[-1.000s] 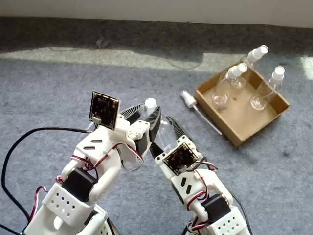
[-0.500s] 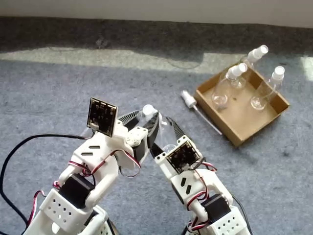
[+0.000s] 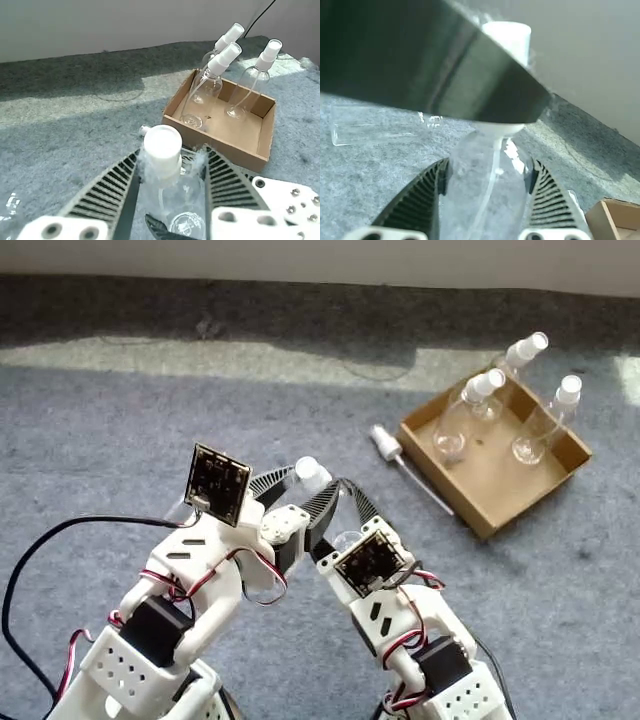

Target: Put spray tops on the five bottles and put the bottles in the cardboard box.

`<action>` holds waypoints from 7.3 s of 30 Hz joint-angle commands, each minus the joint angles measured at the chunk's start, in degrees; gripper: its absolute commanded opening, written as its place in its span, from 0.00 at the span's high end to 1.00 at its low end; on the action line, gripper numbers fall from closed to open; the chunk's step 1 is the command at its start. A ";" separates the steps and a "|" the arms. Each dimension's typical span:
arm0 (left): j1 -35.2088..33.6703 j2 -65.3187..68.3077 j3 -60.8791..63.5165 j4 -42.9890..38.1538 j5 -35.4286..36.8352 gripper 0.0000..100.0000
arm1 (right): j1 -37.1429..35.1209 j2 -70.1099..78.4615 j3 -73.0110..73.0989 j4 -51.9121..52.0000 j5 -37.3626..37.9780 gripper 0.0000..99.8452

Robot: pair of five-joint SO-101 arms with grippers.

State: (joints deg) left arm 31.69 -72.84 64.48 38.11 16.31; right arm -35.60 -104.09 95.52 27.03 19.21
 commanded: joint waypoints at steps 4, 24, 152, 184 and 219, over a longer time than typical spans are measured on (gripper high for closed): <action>-1.19 -0.57 -0.75 0.26 -0.79 0.81 | -0.40 -1.27 6.46 -0.75 0.97 0.92; -4.70 -17.80 -0.40 10.02 -1.23 0.72 | -0.40 -1.27 6.46 -0.75 0.97 0.92; -7.43 -32.04 20.00 27.96 2.46 1.00 | 3.74 -1.27 6.46 3.03 1.05 0.92; -7.43 -32.04 20.00 27.78 2.46 1.00 | 3.65 -1.19 6.46 3.38 0.97 0.92; -2.95 -32.04 20.00 28.04 2.46 1.00 | 3.56 -1.19 6.46 3.21 0.88 0.92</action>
State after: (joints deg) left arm 25.63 -104.22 84.70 66.15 18.59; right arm -32.62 -104.18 95.52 30.29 19.82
